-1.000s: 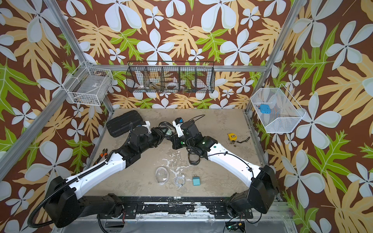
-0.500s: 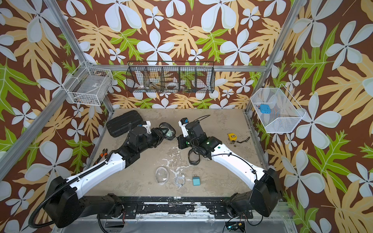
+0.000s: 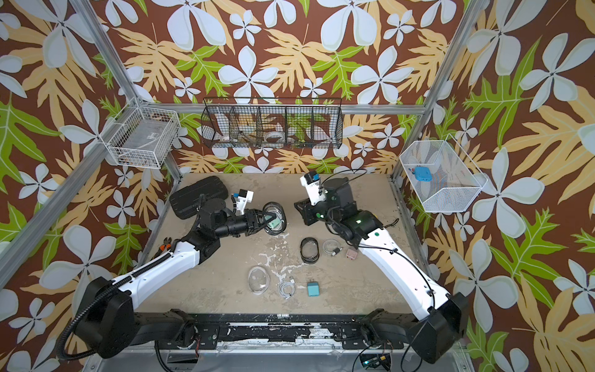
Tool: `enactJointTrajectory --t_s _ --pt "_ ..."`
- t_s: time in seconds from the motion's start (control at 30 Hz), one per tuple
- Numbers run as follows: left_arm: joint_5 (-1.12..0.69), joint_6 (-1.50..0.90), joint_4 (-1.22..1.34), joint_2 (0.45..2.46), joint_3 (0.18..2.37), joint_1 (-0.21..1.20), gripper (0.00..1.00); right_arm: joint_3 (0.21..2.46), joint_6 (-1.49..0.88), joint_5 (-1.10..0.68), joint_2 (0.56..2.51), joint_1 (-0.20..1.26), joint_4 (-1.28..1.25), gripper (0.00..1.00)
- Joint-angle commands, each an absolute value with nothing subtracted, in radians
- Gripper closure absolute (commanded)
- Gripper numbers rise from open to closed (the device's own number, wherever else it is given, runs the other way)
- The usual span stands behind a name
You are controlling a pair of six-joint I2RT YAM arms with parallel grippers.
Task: Pack away charging kits
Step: Zip the zipper on the storage bag, then adjust the storage bag.
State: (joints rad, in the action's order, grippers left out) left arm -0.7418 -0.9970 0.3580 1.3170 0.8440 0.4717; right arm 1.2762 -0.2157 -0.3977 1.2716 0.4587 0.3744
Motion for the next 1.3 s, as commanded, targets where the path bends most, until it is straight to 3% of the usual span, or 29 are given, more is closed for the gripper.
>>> enactJointTrajectory --t_s 0.0,0.17,0.43,0.63,0.8,0.9,0.97,1.03,1.17,1.27 --pt "-0.957 -0.872 0.427 1.300 0.841 0.469 1.00 1.272 -0.229 -0.726 1.254 0.428 0.387 0.57" --pt "-1.066 -0.864 0.491 1.275 0.829 0.469 1.00 1.193 -0.333 -0.915 1.230 0.429 0.267 0.38" --pt "-1.125 -0.892 0.561 1.273 0.817 0.469 0.97 1.077 -0.399 -1.058 1.221 0.430 0.170 0.37" --pt "-1.134 -0.921 0.616 1.287 0.820 0.470 0.95 1.035 -0.426 -1.087 1.242 0.451 0.126 0.52" --pt "-1.126 -0.873 0.559 1.297 0.846 0.469 0.94 0.998 -0.510 -1.127 1.259 0.468 0.023 0.79" --pt "-1.097 -0.795 0.456 1.292 0.863 0.469 0.92 0.999 -0.517 -1.127 1.261 0.471 0.022 1.00" --pt "-1.091 -0.770 0.421 1.289 0.868 0.469 0.91 0.995 -0.529 -1.125 1.262 0.470 0.015 1.00" --pt "-1.086 -0.749 0.393 1.287 0.874 0.469 0.85 0.987 -0.560 -1.125 1.261 0.470 -0.018 1.00" --pt "-1.069 -0.717 0.334 1.270 0.870 0.470 0.55 0.974 -0.643 -1.095 1.257 0.471 -0.098 1.00" --pt "-1.061 -0.817 0.448 1.239 0.813 0.469 0.34 0.978 -0.680 -1.053 1.254 0.470 -0.131 1.00"
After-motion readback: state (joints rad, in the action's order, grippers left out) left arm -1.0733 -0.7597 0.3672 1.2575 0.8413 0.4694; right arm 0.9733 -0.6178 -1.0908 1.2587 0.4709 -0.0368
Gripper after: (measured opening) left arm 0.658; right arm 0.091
